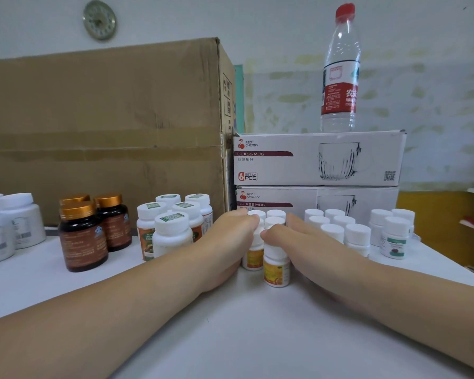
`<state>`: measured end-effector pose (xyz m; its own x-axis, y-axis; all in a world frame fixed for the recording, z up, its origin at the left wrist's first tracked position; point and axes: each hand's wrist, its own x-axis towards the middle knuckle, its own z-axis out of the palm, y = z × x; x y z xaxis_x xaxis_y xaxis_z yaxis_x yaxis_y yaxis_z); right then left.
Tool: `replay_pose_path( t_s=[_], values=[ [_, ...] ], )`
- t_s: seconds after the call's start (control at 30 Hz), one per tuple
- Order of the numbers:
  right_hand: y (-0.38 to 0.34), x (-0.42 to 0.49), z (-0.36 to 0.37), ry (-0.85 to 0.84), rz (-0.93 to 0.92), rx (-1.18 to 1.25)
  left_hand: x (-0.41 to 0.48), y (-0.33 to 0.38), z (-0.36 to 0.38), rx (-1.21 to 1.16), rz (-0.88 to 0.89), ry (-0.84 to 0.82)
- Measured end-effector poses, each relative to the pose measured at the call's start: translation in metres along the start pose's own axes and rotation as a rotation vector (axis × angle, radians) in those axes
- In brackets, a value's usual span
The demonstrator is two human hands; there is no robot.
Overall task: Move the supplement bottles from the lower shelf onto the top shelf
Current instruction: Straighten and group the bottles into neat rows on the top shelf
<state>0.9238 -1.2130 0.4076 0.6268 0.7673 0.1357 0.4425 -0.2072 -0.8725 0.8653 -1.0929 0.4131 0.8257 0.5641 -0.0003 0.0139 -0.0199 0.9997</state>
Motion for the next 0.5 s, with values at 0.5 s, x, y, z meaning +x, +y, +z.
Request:
replay_pose_path(
  t_s=[0.5],
  values=[
    [0.0031,-0.0009,-0.0061,-0.037,-0.005,-0.032,0.0049,-0.0065,-0.0066,0.127,0.067,-0.014]
  ],
)
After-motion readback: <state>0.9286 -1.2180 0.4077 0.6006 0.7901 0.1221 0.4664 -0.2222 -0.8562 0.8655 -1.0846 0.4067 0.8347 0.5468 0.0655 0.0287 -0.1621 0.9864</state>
